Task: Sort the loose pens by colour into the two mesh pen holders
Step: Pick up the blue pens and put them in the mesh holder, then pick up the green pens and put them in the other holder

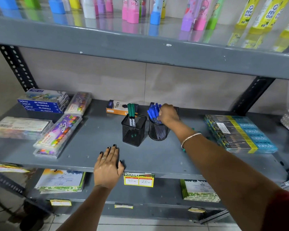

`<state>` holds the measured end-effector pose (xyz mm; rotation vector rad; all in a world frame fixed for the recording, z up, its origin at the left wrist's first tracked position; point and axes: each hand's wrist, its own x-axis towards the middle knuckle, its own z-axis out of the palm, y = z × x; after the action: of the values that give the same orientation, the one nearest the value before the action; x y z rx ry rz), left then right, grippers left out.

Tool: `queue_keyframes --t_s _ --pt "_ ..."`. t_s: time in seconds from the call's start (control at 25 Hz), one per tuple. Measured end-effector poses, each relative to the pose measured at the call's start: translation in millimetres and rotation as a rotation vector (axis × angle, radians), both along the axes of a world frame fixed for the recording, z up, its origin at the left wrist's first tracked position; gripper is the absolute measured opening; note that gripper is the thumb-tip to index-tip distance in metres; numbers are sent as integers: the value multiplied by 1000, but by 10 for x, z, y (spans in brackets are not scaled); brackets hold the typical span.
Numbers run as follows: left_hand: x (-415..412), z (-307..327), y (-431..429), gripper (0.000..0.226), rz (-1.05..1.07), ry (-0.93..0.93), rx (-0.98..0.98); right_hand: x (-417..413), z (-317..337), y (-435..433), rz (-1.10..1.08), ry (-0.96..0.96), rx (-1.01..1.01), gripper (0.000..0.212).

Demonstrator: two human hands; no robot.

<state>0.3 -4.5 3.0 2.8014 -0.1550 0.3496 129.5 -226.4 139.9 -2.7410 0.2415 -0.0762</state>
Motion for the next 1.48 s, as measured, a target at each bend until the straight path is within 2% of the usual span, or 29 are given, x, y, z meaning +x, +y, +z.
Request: queue_keyframes --t_s 0.12,0.24,0.4,0.52,0.76,0.96,1.12,1.28,1.36,1.48 --pt "4 -13 7 56 -10 -1 -5 -47 134 -57 -15 -49 58 26" --pt "0 -14 12 56 -9 -10 -3 -39 321 -346 -198 -108 38 23" --pt "-11 -3 3 56 -3 -23 -4 -270 49 -839 -318 5 -78 25" --pt "-2 -4 -1 56 -4 -14 3 -442 -221 -943 -338 118 -84 30" --pt "9 -24 8 56 -5 -10 7 -534 -401 -962 -463 179 -59 34" --pt "11 -19 5 56 0 -8 9 -575 -418 -1035 -566 148 94 29" --pt "14 -24 5 55 1 -11 -6 -314 84 -818 -494 -82 276 31" --pt "7 -23 4 56 -1 -5 2 -2 735 -27 -284 -265 393 33" --pt "9 -33 8 56 -1 -1 -5 50 801 443 -149 -206 347 30" --pt "11 -45 7 56 0 -7 -19 47 522 863 15 -34 239 26"
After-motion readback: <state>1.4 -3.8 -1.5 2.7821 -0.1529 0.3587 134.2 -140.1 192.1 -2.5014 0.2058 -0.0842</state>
